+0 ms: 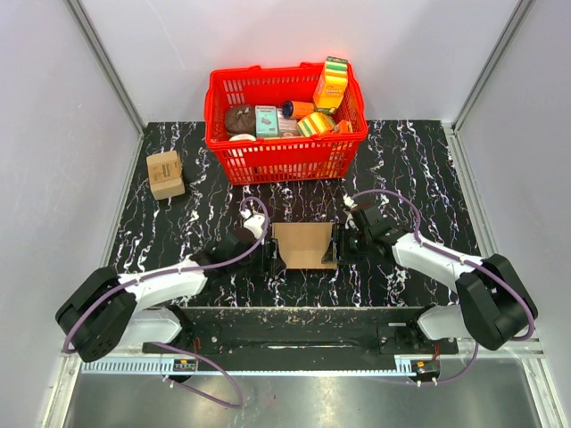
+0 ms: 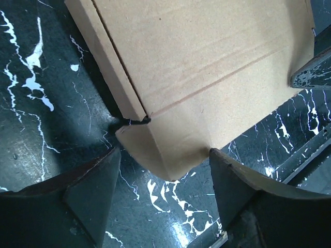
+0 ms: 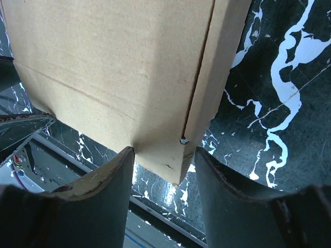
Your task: Fold the paper box
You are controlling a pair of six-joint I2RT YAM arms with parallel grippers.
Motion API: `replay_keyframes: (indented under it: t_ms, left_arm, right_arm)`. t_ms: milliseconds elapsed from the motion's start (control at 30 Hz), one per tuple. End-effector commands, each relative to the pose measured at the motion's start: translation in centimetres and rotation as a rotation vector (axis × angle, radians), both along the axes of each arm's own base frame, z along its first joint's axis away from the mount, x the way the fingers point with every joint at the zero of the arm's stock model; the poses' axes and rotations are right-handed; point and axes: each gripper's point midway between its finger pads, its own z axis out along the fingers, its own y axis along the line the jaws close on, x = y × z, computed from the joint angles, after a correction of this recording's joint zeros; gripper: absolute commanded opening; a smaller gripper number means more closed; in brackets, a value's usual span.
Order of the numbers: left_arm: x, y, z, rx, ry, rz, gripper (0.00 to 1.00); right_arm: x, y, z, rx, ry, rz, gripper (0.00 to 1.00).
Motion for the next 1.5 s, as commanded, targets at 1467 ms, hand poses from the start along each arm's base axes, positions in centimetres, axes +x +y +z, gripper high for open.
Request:
replay_keyframes:
  t_ms: [1467]
  left_arm:
    - [8.5,-5.1,13.3,-0.118,-0.34,-0.143,0.64]
  right_arm:
    - [1.6,-0.1,0.7,0.009,-0.088,0.012,0.52]
